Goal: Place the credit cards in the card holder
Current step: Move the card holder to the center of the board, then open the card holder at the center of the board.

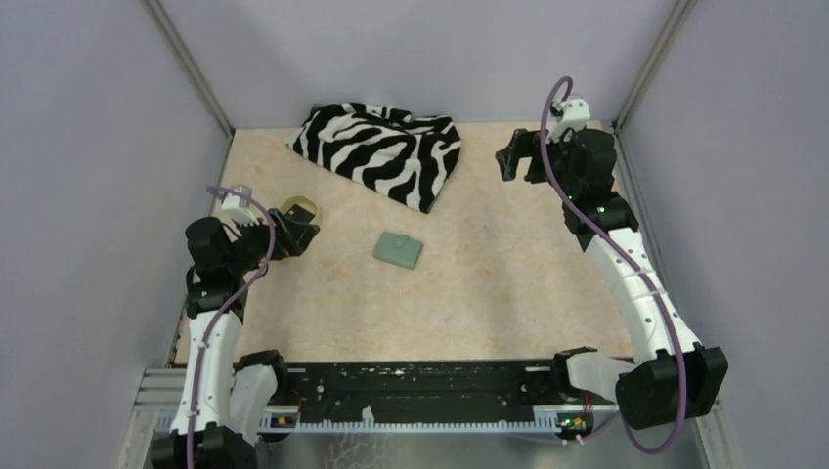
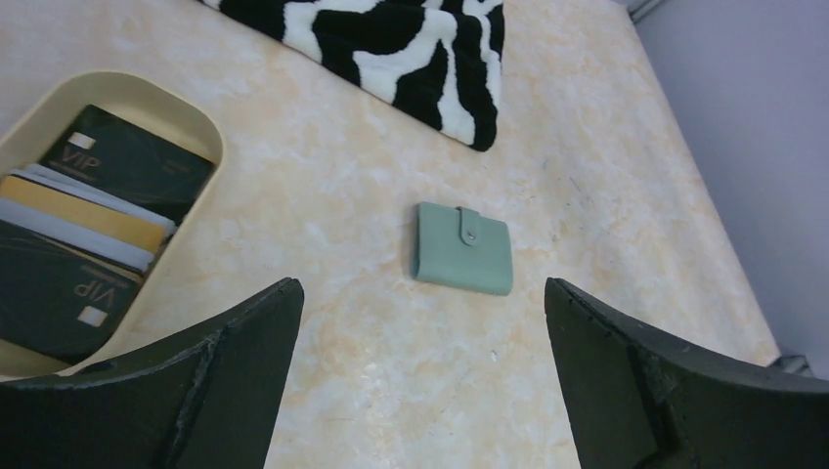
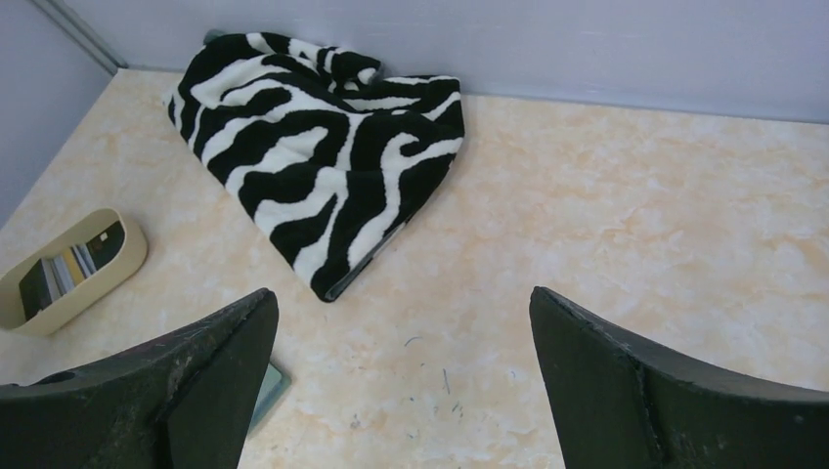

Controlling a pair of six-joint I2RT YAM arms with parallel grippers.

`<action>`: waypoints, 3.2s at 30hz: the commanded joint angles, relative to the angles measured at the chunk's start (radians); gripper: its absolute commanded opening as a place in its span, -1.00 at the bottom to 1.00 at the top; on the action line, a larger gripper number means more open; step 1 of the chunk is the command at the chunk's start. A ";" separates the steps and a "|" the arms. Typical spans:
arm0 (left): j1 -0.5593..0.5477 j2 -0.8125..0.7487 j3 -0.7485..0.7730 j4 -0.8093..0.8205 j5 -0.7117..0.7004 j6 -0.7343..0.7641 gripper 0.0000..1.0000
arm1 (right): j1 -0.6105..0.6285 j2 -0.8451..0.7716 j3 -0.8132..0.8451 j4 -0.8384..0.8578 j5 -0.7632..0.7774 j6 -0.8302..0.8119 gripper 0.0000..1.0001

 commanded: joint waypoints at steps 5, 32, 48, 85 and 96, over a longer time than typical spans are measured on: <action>-0.002 0.076 -0.029 0.136 0.224 -0.088 0.98 | -0.025 -0.082 -0.146 0.070 -0.402 -0.208 0.97; -0.525 0.589 -0.054 0.311 -0.379 -0.324 0.33 | 0.022 -0.009 -0.332 0.018 -0.687 -0.564 0.81; -0.545 1.068 0.310 0.203 -0.139 0.004 -0.46 | 0.086 0.017 -0.335 -0.010 -0.642 -0.632 0.82; -1.049 0.812 0.014 0.536 -0.479 -0.417 -1.00 | 0.442 0.245 -0.440 -0.130 -0.531 -1.330 0.01; -1.057 0.823 0.017 0.538 -0.450 -0.402 -1.00 | 0.442 0.286 -0.424 -0.119 -0.430 -1.300 -0.17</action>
